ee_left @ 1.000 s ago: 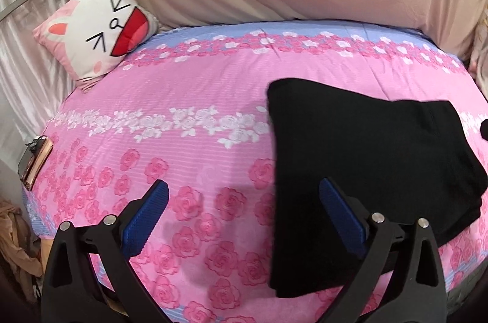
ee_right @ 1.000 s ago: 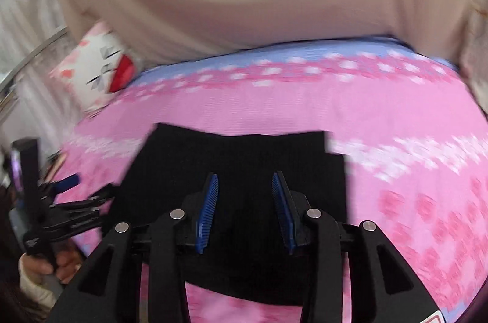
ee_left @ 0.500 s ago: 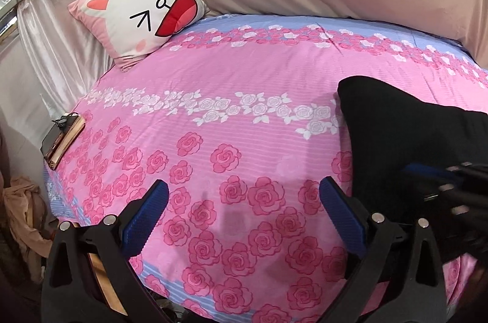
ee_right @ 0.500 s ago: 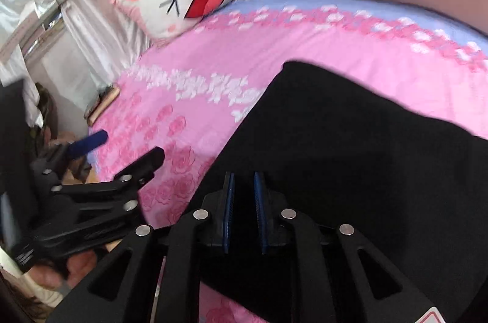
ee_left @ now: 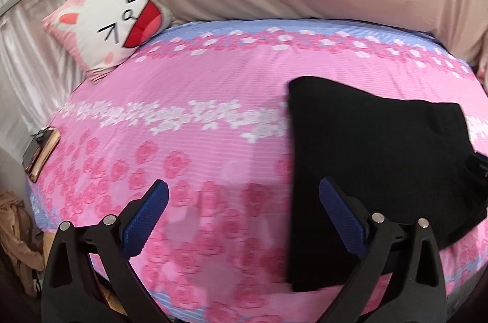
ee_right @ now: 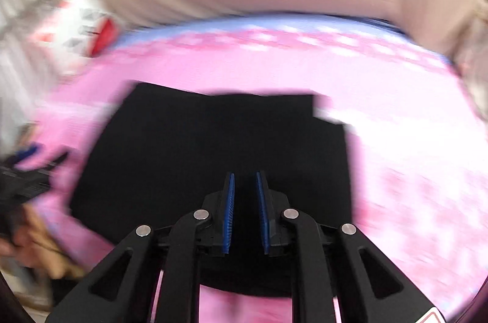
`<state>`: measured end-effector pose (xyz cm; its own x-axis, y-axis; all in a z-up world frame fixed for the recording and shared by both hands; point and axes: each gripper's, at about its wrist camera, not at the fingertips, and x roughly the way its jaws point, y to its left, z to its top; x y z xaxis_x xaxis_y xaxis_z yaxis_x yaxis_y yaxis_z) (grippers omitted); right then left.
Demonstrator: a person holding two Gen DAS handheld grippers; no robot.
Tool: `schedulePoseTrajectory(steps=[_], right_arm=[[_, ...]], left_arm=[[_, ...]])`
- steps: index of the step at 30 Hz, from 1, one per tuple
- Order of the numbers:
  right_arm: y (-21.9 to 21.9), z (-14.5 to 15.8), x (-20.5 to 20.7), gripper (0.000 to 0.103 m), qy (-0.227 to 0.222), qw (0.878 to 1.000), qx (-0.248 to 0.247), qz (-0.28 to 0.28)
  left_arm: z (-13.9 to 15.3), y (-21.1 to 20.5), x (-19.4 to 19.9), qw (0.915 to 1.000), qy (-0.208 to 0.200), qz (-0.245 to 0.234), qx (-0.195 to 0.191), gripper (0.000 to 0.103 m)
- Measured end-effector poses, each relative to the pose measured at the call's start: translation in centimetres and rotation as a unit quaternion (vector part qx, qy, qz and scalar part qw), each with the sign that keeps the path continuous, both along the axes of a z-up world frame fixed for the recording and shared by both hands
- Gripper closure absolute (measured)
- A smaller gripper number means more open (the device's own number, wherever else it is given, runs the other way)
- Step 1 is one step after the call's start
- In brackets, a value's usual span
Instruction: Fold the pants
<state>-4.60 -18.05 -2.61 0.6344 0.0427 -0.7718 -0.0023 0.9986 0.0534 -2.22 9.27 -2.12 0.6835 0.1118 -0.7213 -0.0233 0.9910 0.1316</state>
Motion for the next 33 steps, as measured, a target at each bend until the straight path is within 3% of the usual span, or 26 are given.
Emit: schedulePoseTrajectory(steps=[1,4,8,10,14,16,18,20,21,23,25,29,33], right_arm=[[-1.2,-0.5,-0.5,0.088,0.005,1.000,0.003,-0.015],[-3.8,-0.6,-2.1,0.066,0.003,0.997,0.073,-0.039],[-3.0,-1.3,-2.1,0.052,0.011,0.998,0.048,-0.026],[-3.3,-2.3,-2.0,0.054,0.018,0.998,0.062,-0.011],[-3.3,-1.9,-2.3,0.085,0.005,0.996,0.090,0.012],[-4.1,0.1,-4.0,0.087,-0.018,0.993,0.118,0.024],[-4.3,0.7,-4.8,0.093,-0.025,0.995,0.097,0.023],[-4.9,-1.0,-4.5,0.094,-0.001,0.997,0.080,0.003],[-5.2,-2.7,-4.1,0.088,0.018,0.996,0.086,-0.001],[-6.0,-3.2,-4.3,0.085,0.000,0.992,0.123,-0.008],[-6.3,-2.0,-4.4,0.085,-0.004,0.990,0.137,-0.018],[-4.2,2.1,-4.5,0.085,-0.061,0.994,0.088,0.007],[-2.1,3.7,-0.6,0.085,-0.079,0.994,0.055,0.047]], left_arm=[[-0.1,-0.9,-0.1,0.9999,0.001,-0.010,-0.001,0.006],[-0.3,-2.9,-0.1,0.9996,0.006,-0.028,0.002,0.006],[-0.7,-4.9,-0.1,0.9986,0.017,-0.050,-0.002,0.006],[-0.8,-5.6,-0.3,0.9983,0.017,-0.055,0.000,0.006],[-0.9,-6.2,-0.6,0.9985,0.021,-0.050,0.006,0.006],[-0.8,-6.1,-0.7,0.9985,0.023,-0.048,0.005,0.006],[-0.8,-6.2,-0.9,0.9986,0.021,-0.048,0.007,0.005],[-1.2,-6.4,-0.9,0.9984,0.024,-0.050,0.011,0.005],[-1.5,-6.5,-0.9,0.9983,0.028,-0.050,0.013,0.005],[-2.0,-6.9,-0.7,0.9978,0.038,-0.052,0.014,0.005],[-2.2,-7.1,-0.7,0.9977,0.041,-0.052,0.018,0.005],[-2.1,-7.1,-0.8,0.9977,0.040,-0.051,0.020,0.005],[-2.2,-7.3,-0.8,0.9975,0.042,-0.053,0.020,0.005]])
